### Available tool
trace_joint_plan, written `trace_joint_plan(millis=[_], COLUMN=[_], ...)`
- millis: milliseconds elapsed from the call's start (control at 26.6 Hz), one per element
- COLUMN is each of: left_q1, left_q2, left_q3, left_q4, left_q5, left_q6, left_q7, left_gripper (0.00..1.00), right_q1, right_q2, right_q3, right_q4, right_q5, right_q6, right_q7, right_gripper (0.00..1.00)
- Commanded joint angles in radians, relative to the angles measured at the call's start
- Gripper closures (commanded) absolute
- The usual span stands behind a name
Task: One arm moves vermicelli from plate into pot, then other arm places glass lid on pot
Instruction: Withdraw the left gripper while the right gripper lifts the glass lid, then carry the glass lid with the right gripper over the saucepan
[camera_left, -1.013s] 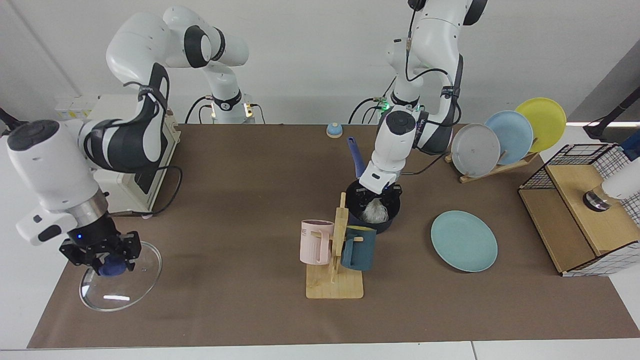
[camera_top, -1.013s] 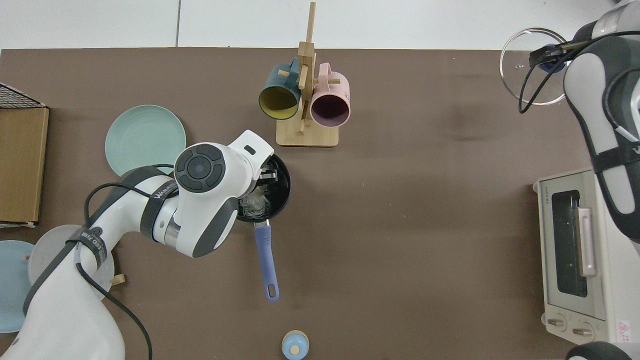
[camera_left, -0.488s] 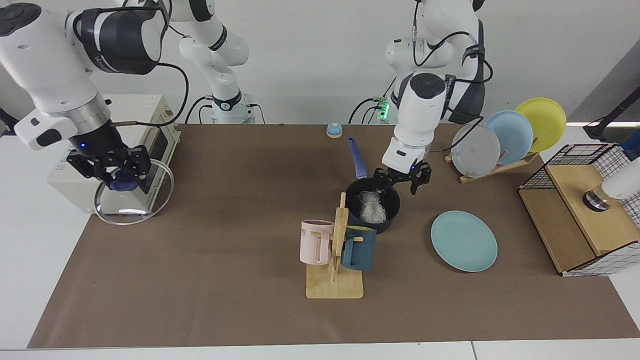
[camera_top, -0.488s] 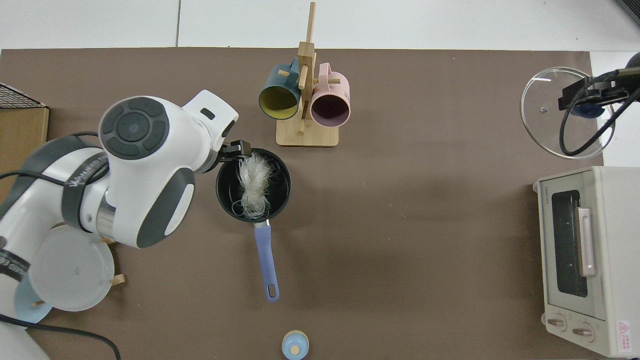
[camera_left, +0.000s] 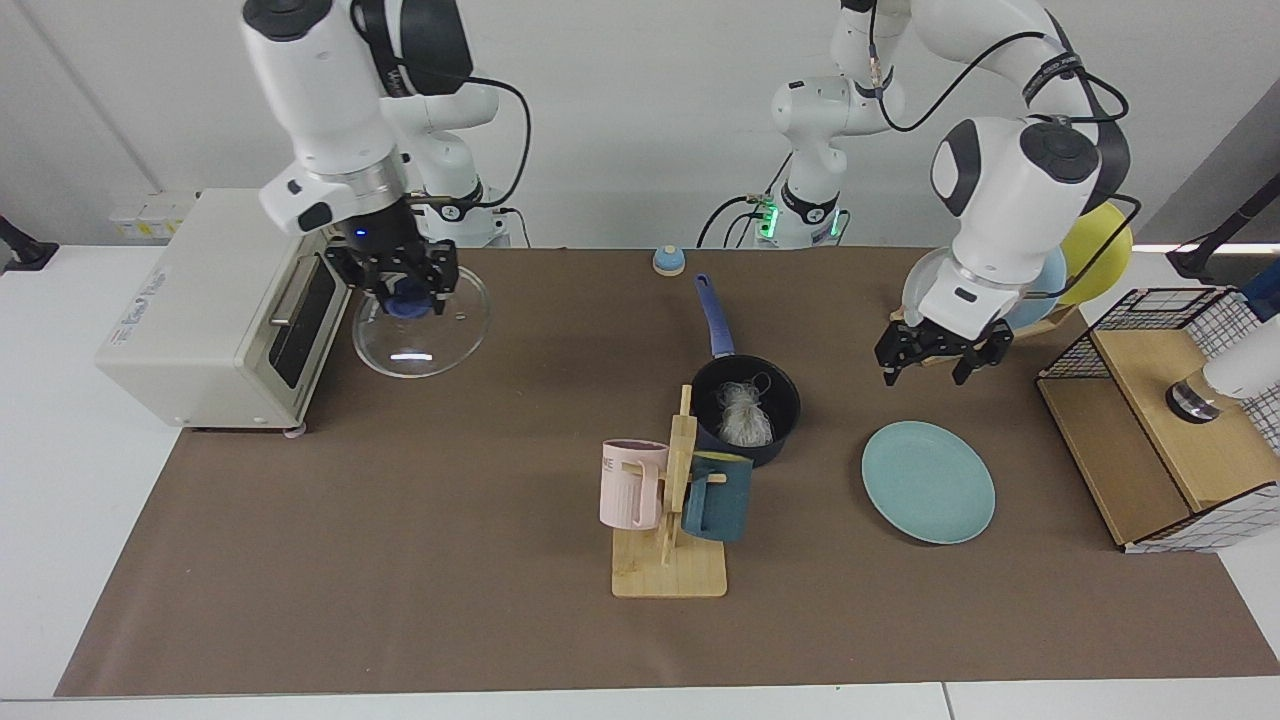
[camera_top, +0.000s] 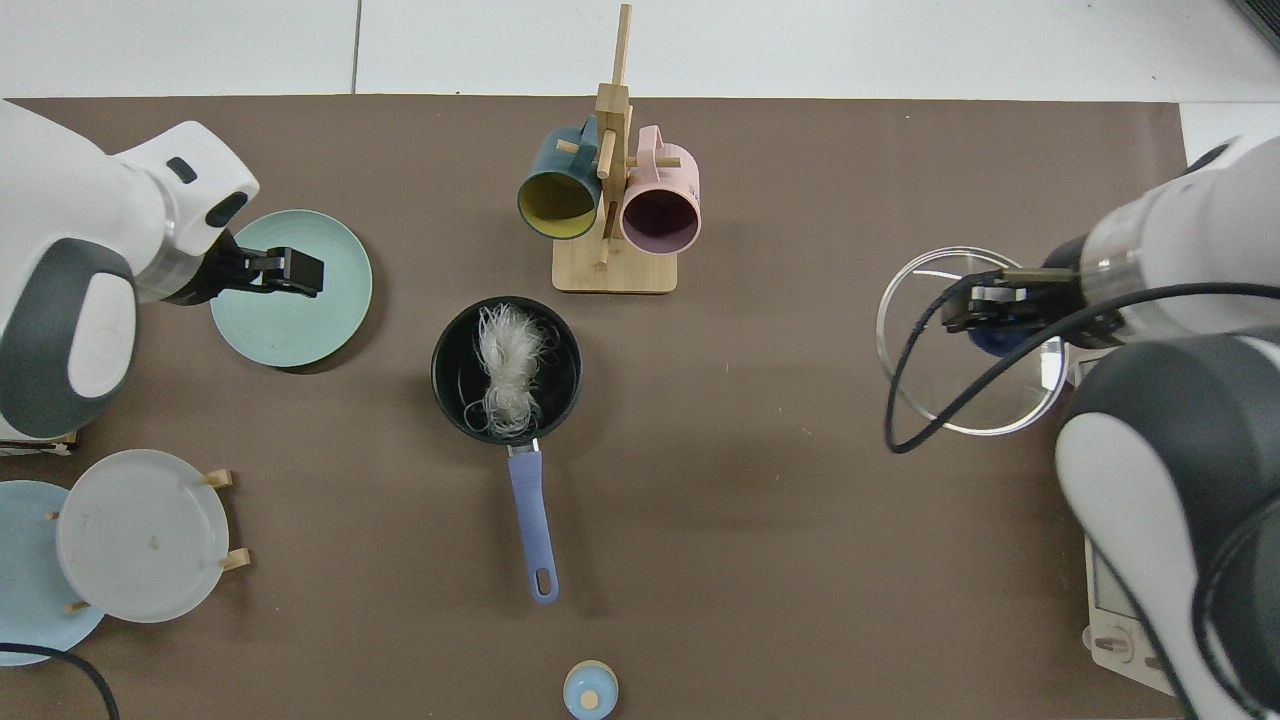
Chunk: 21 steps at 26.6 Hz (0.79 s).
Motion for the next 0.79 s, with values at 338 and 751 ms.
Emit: trace_joint_plan(millis=[338,751], left_q1=[-0.004,-0.016], left_q2=[-0.133,-0.179], left_q3=[0.118,0.107], left_q4=[0.016,0.015], left_q5=[-0.025,-0.026], left_q6=[-0.204,-0.241], left_q7=[0.135,0.124], left_gripper=[0.00,0.00], right_q1=[0.362,0.483], right_q2=[0.159,0.521], right_q3=[-0.004,-0.021], right_q4=[0.104,0.515], right_q5=[-0.028,-0.076], right_q6=[0.172,0.109], right_q7=[0.424,0.426], right_gripper=[1.00,1.00])
